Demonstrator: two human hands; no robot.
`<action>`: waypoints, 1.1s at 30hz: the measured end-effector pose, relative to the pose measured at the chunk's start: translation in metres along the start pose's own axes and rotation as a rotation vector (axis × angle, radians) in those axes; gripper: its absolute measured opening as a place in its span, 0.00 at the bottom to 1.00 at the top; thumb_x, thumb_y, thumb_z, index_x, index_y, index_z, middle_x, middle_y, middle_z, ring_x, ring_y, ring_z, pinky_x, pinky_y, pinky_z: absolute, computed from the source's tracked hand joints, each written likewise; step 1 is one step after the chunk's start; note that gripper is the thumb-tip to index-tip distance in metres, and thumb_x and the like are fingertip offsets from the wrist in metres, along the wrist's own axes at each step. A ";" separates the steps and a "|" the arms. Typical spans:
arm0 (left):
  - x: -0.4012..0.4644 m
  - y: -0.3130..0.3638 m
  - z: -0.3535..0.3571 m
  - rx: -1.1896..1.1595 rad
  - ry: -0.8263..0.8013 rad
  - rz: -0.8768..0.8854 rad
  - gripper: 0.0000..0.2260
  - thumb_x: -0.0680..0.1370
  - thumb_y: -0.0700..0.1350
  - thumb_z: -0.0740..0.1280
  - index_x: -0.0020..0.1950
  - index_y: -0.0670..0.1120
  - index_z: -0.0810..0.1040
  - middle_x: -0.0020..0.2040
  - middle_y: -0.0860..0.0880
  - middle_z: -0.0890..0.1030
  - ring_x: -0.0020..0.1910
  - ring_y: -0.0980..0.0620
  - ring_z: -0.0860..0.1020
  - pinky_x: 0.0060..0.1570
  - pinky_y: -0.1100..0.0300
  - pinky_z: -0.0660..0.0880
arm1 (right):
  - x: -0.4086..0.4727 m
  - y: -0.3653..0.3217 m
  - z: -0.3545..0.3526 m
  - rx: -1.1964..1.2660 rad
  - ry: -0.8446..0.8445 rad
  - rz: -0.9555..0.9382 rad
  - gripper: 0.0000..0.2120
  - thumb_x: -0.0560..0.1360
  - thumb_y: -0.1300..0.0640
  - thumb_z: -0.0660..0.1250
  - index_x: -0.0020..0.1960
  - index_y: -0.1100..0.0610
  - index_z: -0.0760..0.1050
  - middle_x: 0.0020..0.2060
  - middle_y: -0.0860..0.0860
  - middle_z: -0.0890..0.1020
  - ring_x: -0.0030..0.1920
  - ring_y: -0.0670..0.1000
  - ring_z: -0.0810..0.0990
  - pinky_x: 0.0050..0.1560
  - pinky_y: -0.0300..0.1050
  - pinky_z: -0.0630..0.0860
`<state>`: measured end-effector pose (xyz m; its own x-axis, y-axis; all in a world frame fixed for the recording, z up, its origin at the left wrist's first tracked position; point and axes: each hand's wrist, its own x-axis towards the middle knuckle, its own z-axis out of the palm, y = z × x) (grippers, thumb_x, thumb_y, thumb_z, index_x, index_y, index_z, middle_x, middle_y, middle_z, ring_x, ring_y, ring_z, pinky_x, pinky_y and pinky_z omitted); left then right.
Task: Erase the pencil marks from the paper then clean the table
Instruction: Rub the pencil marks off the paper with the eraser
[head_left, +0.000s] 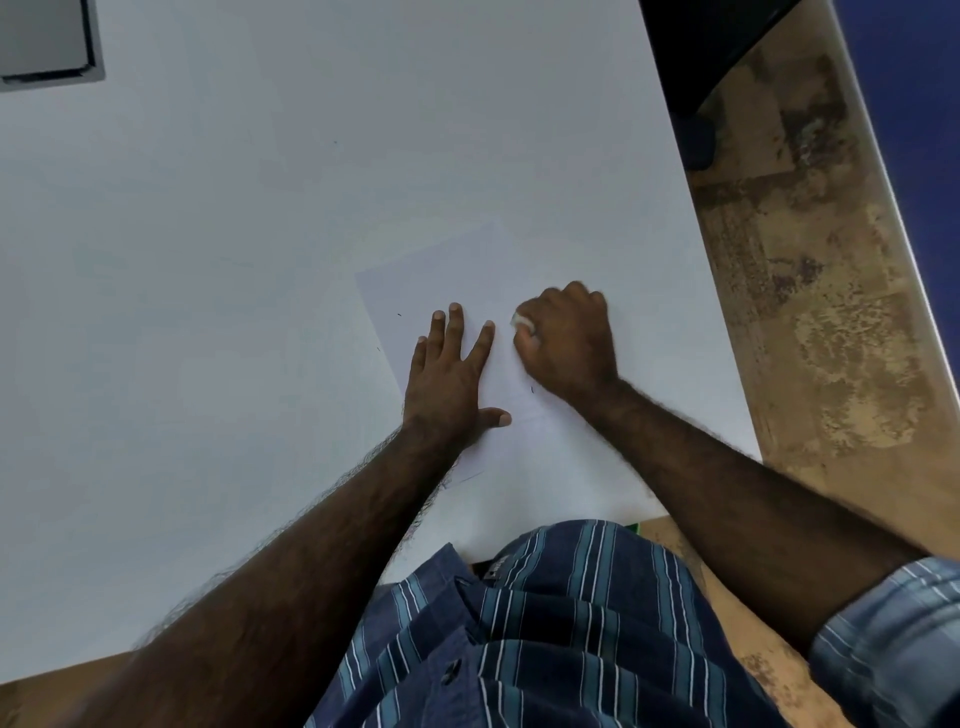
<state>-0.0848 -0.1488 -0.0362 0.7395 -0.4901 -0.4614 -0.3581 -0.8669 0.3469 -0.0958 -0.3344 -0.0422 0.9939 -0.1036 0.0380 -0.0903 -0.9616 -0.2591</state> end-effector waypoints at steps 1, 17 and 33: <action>0.000 0.000 0.000 -0.001 -0.002 -0.004 0.55 0.72 0.67 0.74 0.85 0.53 0.41 0.82 0.43 0.32 0.82 0.41 0.34 0.81 0.46 0.41 | 0.007 0.004 -0.001 0.012 0.029 0.064 0.08 0.75 0.52 0.66 0.46 0.53 0.84 0.41 0.50 0.84 0.45 0.58 0.79 0.47 0.54 0.71; -0.005 -0.011 0.005 -0.121 0.059 0.046 0.57 0.69 0.69 0.74 0.85 0.52 0.43 0.84 0.45 0.36 0.83 0.44 0.37 0.81 0.48 0.42 | -0.028 -0.030 -0.010 0.111 -0.199 0.034 0.06 0.79 0.51 0.70 0.50 0.50 0.85 0.44 0.47 0.86 0.49 0.55 0.80 0.54 0.54 0.74; -0.064 -0.083 0.023 0.000 0.174 0.091 0.44 0.77 0.64 0.69 0.85 0.49 0.51 0.85 0.48 0.42 0.83 0.48 0.37 0.81 0.45 0.41 | -0.028 -0.022 0.005 0.111 -0.080 0.063 0.02 0.78 0.55 0.72 0.48 0.50 0.83 0.41 0.47 0.83 0.45 0.58 0.79 0.48 0.53 0.71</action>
<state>-0.1157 -0.0478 -0.0542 0.7913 -0.5435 -0.2802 -0.4280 -0.8195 0.3811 -0.1213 -0.3095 -0.0426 0.9888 -0.1379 -0.0574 -0.1493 -0.9195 -0.3637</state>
